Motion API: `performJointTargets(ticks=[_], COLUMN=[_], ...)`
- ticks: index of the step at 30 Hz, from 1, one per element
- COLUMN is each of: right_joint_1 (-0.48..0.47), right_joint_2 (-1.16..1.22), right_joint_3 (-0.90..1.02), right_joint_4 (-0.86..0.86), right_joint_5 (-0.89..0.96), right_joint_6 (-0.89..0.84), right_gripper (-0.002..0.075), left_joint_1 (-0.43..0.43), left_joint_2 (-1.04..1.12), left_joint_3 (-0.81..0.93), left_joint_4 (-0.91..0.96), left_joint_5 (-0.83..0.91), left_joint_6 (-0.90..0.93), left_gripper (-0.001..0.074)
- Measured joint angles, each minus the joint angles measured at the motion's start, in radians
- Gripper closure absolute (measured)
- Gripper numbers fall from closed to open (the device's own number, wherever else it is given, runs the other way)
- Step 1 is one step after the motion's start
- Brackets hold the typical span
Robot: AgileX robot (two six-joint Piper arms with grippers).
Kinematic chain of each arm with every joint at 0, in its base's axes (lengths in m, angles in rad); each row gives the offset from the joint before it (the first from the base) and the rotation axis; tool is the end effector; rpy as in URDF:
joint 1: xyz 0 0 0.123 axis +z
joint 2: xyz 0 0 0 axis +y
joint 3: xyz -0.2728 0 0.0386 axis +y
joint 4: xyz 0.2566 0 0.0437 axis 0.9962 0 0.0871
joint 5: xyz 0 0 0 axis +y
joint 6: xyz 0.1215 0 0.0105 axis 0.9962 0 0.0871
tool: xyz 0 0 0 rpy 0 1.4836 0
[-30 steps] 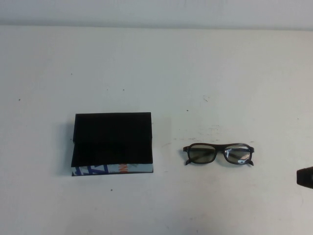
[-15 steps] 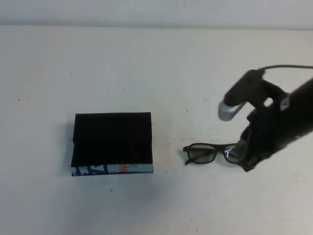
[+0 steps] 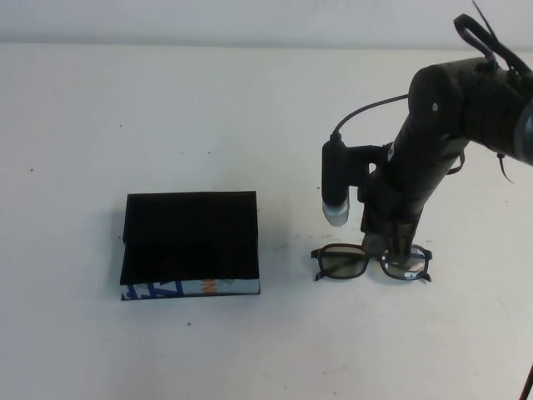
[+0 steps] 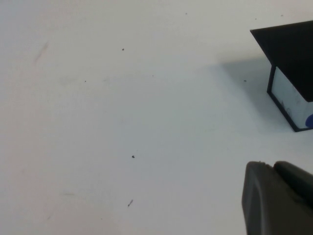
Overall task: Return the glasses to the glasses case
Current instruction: Pick up the glasses from the table
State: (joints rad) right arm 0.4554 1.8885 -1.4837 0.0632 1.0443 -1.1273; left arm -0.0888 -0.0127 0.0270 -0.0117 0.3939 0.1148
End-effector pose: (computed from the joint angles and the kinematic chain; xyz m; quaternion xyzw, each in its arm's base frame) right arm 0.3565 0.1820 0.1901 -0.6980 0.7079 -0.0071 0.1079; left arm 0.0992 -0.0094 0.1596 0.0794 0.8071 0.0026 0.5850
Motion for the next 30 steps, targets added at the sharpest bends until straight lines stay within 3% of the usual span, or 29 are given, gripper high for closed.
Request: performJointTargets(ticks=[4,7,30], right_joint_1=[-0.016,-0.030,-0.053], right_joint_2=[0.055,0.076,0.143], right_joint_3=[-0.035,-0.049,-0.122], right_joint_4=[-0.005,-0.009,-0.024], right_joint_5=[0.000,0.002,0.081], right_joint_6=[-0.059,-0.101,-0.143], right_gripper=[0.0466,0.0442,0.0434], left_joint_1=[0.000,0.000,0.000], left_joint_2=[0.000,0.000,0.000], left_joint_3=[0.000,0.000,0.000], left_joint_4=[0.000,0.000,0.000], left_joint_5=[0.000,0.000,0.000], left_joint_6=[0.000,0.000,0.000], left_gripper=[0.0738,0.0738,0.0738])
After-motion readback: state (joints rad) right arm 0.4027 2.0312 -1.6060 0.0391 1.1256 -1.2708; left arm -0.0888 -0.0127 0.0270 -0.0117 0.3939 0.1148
